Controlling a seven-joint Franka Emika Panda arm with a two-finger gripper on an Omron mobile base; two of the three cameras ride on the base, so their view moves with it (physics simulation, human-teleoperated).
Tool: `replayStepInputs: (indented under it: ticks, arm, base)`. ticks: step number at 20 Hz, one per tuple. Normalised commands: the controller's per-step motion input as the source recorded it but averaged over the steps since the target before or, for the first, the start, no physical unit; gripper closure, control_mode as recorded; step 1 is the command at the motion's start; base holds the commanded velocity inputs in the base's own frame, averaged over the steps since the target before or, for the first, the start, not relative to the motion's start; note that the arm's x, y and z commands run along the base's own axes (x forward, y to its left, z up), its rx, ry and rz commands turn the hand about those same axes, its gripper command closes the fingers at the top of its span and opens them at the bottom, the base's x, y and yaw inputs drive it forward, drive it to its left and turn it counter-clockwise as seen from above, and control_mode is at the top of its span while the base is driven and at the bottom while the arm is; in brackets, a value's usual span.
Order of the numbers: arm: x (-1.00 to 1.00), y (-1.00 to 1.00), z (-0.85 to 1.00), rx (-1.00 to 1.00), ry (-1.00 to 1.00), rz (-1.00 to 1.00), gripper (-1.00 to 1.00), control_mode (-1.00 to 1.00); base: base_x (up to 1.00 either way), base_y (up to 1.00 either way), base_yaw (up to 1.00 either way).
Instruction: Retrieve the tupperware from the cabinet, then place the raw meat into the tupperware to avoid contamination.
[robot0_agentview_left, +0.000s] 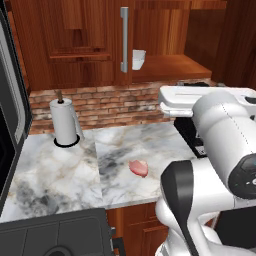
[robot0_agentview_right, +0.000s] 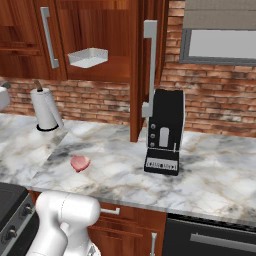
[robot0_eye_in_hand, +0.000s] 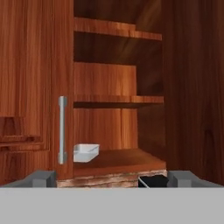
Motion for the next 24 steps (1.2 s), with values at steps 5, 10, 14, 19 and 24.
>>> replayStepInputs:
  ticks: [5,10,14,19,24]
  arm:
    - [0.19,-0.06,0.01,-0.06,-0.08,0.0,-1.0,-1.0]
    - [0.27,-0.02,0.0,-0.05,-0.1,0.0,-1.0,-1.0]
    - [0.34,0.0,0.0,-0.02,-0.1,0.0,-1.0,-1.0]
    - [0.29,0.03,0.0,0.0,-0.07,0.0,-1.0,-1.0]
    - [0.18,0.12,0.0,0.0,-0.01,0.0,-1.0,-1.0]
  base:
    - [0.0,0.0,0.0]
    - [0.0,0.0,0.0]
    - [0.0,0.0,0.0]
    - [0.0,0.0,0.0]
    - [0.0,0.0,0.0]
